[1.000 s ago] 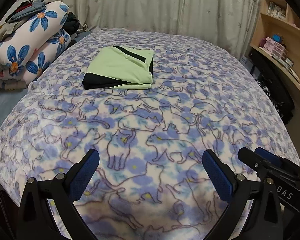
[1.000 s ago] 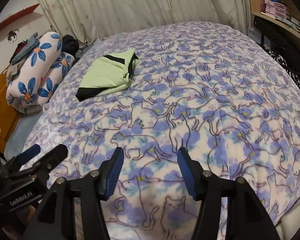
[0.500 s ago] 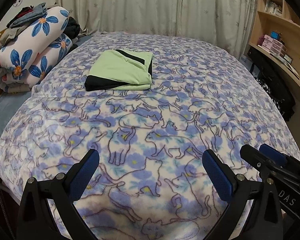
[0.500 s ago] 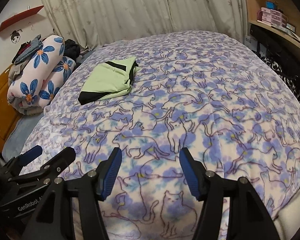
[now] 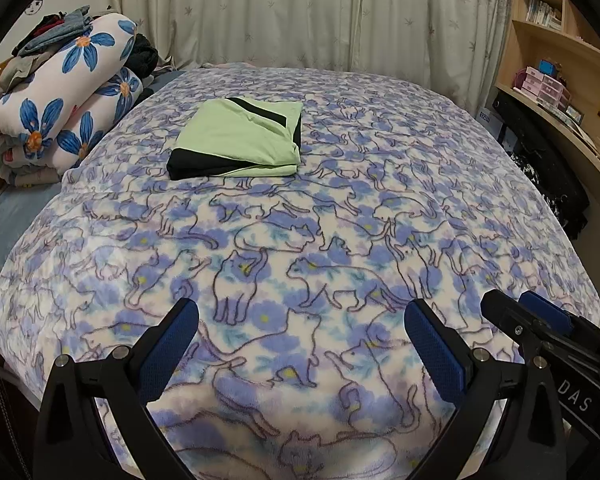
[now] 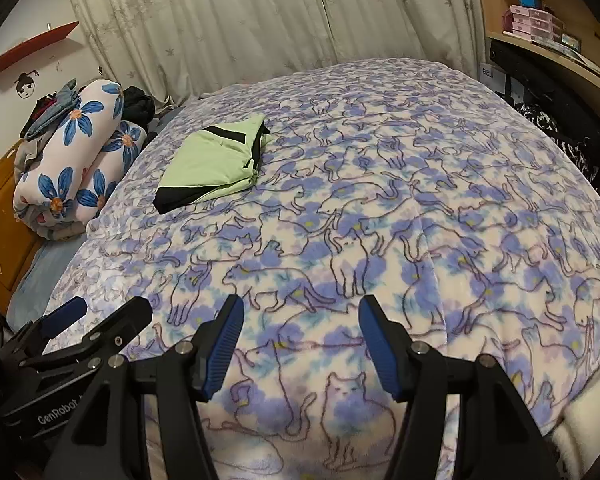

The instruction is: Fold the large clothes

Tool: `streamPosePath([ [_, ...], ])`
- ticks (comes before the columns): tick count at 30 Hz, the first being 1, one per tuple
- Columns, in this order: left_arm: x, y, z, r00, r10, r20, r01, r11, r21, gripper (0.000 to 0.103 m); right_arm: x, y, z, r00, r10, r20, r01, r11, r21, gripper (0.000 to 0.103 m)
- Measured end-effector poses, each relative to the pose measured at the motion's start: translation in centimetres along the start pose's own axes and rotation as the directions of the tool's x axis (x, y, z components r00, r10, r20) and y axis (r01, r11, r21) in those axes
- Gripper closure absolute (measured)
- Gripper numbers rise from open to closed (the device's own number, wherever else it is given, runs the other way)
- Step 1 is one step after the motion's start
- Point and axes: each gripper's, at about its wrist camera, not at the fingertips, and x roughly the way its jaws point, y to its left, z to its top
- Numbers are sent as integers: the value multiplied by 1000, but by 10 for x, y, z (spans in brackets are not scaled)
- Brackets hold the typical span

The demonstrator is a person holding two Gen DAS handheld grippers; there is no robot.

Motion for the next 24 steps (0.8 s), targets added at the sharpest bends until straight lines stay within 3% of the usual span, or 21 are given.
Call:
streamPosePath([
  [24,4,7,-10,1000,15,-4,-15,1000,7,1,1,6,-4,1000,-25,6,25,1000,-3,43],
])
